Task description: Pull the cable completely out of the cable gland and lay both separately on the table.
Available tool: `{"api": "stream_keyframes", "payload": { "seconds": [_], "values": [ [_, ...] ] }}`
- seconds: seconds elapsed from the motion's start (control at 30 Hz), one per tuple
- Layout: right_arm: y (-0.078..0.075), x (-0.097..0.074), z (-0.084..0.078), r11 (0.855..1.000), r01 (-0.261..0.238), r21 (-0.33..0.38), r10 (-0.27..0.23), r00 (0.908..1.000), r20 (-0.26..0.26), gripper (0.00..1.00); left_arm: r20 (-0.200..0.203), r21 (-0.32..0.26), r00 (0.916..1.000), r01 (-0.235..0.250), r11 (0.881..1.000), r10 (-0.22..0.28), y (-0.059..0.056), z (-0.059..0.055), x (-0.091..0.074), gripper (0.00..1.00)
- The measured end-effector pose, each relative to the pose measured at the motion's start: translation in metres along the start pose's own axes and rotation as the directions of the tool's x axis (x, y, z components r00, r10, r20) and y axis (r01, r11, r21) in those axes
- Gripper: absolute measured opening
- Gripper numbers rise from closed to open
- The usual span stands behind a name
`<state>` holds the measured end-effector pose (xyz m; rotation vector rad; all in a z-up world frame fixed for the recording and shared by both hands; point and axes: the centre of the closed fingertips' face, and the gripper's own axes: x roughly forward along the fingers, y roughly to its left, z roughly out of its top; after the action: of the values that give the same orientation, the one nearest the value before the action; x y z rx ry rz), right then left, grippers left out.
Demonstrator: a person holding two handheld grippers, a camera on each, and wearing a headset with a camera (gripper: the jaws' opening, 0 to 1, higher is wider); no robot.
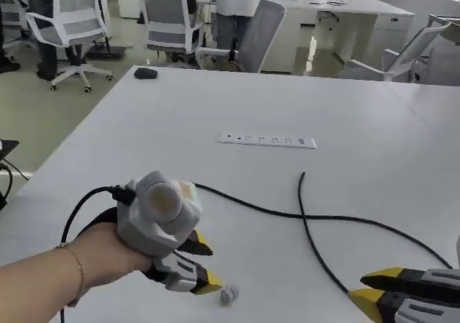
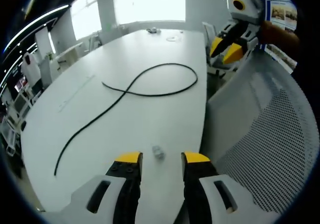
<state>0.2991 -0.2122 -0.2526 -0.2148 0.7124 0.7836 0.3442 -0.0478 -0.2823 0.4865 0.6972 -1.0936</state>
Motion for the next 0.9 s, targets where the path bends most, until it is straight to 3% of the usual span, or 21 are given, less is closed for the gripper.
{"api": "stream_keyframes", "payload": {
  "seconds": [0.1,0.17,0.27,0.3,0.4,0.5,0.57,0.63,0.67,0.7,0.73,0.77,0.83,0.9],
  "values": [
    [0.005,0.006,-0.003,0.999,-0.038,0.008,0.038,0.9989,-0.026,0.17,0.011,-0.045,0.9998,-0.015,0.999,0.015,-0.005,-0.005,-0.028,0.33],
    [0.007,0.009,-0.006,0.998,-0.058,0.006,0.058,0.9976,-0.04,0.19,-0.038,-0.076,0.999,-0.024,0.997,0.021,-0.008,-0.021,-0.046,0.33],
    [0.009,0.01,-0.009,0.997,-0.075,0.011,0.076,0.9956,-0.055,0.23,-0.032,-0.103,0.998,-0.058,0.993,0.055,-0.009,-0.032,-0.064,0.35],
    [0.01,0.011,-0.012,0.996,-0.089,0.03,0.091,0.9939,-0.063,0.23,-0.018,-0.162,0.9969,-0.078,0.984,0.076,-0.01,-0.038,-0.074,0.36],
    [0.009,0.01,-0.018,0.993,-0.095,0.07,0.1,0.9924,-0.072,0.25,-0.033,-0.202,0.9859,-0.168,0.965,0.164,0.0,-0.051,-0.084,0.4],
    [0.009,0.009,-0.027,0.988,-0.098,0.116,0.109,0.9896,-0.093,0.27,-0.017,-0.262,0.9817,-0.188,0.947,0.19,0.0,-0.055,-0.086,0.41],
    [0.008,0.008,-0.033,0.987,-0.094,0.13,0.109,0.9873,-0.115,0.29,0.003,-0.323,0.9762,-0.204,0.924,0.217,0.001,-0.057,-0.087,0.43],
    [0.009,0.006,-0.037,0.986,-0.097,0.136,0.114,0.9858,-0.124,0.32,-0.005,-0.343,0.973,-0.218,0.914,0.231,0.001,-0.062,-0.088,0.45],
    [0.009,0.006,-0.039,0.985,-0.098,0.142,0.117,0.9851,-0.126,0.34,-0.016,-0.37,0.9691,-0.235,0.899,0.246,0.0,-0.065,-0.091,0.47],
    [0.011,0.005,-0.041,0.984,-0.101,0.15,0.121,0.9843,-0.129,0.36,-0.035,-0.371,0.9676,-0.245,0.896,0.25,-0.001,-0.069,-0.093,0.48],
    [0.012,0.005,-0.042,0.983,-0.104,0.155,0.125,0.9832,-0.133,0.38,-0.05,-0.35,0.9579,-0.282,0.893,0.283,0.002,-0.073,-0.096,0.49],
    [0.014,0.004,-0.044,0.981,-0.108,0.16,0.13,0.9816,-0.14,0.4,-0.039,-0.346,0.9576,-0.281,0.895,0.286,0.002,-0.072,-0.096,0.49],
    [0.016,0.003,-0.047,0.979,-0.109,0.173,0.136,0.9788,-0.153,0.44,0.01,-0.418,0.9677,-0.225,0.88,0.252,-0.006,-0.07,-0.094,0.49],
    [0.02,0.003,-0.046,0.978,-0.117,0.174,0.142,0.9805,-0.137,0.5,0.05,-0.449,0.9652,-0.208,0.869,0.256,-0.008,-0.067,-0.095,0.48]
  ]
}}
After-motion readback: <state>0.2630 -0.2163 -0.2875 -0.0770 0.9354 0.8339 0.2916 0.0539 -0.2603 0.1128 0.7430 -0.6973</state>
